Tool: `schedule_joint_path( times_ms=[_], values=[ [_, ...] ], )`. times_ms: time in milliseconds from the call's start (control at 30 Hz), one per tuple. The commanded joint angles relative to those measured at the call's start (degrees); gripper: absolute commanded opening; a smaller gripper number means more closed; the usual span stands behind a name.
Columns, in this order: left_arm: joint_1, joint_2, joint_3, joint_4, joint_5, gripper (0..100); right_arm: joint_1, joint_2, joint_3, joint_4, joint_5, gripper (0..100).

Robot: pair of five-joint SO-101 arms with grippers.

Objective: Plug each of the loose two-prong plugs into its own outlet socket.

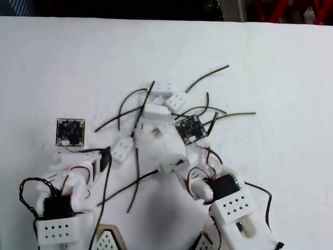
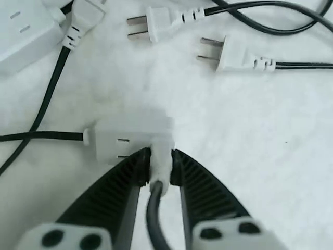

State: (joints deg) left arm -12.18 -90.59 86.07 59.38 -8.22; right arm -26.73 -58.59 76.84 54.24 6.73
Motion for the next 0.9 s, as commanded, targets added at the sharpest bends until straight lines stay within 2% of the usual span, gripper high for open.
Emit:
schedule_joint_path(
  times_ms=[0,433,633,867],
  values=[
    [-0.6,-0.7,-0.4,0.3,-0.5,30,-0.7,0.5,-0.7,2.7,2.8,1.6],
    [-0.5,-0.7,-0.3,0.3,-0.5,30,-0.8,0.5,-4.0,0.9,2.5,1.6],
    [-0.6,-0.7,-0.3,0.3,-0.5,30,-1.5,0.5,-4.0,-2.7,-1.5,1.6],
    [-0.6,-0.7,-0.3,0.3,-0.5,30,-1.9,0.6,-1.5,-4.5,-1.8,1.6]
  ],
)
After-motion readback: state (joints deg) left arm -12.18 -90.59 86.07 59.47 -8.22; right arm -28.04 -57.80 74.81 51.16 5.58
